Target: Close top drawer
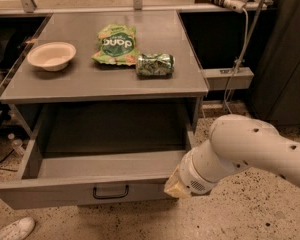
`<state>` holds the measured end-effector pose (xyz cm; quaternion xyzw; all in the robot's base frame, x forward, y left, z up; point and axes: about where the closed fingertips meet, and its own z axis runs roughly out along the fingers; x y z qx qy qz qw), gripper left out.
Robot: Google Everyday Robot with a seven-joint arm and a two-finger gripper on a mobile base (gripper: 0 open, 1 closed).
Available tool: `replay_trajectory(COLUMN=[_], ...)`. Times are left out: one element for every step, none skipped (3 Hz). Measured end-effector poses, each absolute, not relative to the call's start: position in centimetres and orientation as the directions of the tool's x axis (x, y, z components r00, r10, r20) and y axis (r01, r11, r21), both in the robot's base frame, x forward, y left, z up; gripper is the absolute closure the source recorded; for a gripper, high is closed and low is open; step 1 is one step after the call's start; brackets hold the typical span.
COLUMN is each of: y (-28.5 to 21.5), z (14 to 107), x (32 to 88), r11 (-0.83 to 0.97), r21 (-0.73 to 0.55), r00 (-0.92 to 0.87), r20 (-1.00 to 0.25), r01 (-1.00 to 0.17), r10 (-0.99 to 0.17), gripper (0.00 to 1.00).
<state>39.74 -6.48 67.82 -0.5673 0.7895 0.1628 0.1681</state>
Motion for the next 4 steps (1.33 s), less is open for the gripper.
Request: replay_trajectory(y=[-6.48, -6.48, -6.48, -6.48], z=[67.82, 67.82, 67.82, 67.82], x=[39.74, 39.74, 39.74, 39.74], r11=[0.303, 0.303, 0.303, 0.303], r21=[0.066, 0.066, 0.066, 0.066], r00=[-0.300, -0.300, -0.300, -0.300], r20=[-0.450, -0.450, -0.450, -0.450], r01=[-0.951, -0.951, -0.951, -0.951], r10=[-0.841, -0.841, -0.841, -0.841], gripper=[0.11, 0.00, 0.00, 0.19])
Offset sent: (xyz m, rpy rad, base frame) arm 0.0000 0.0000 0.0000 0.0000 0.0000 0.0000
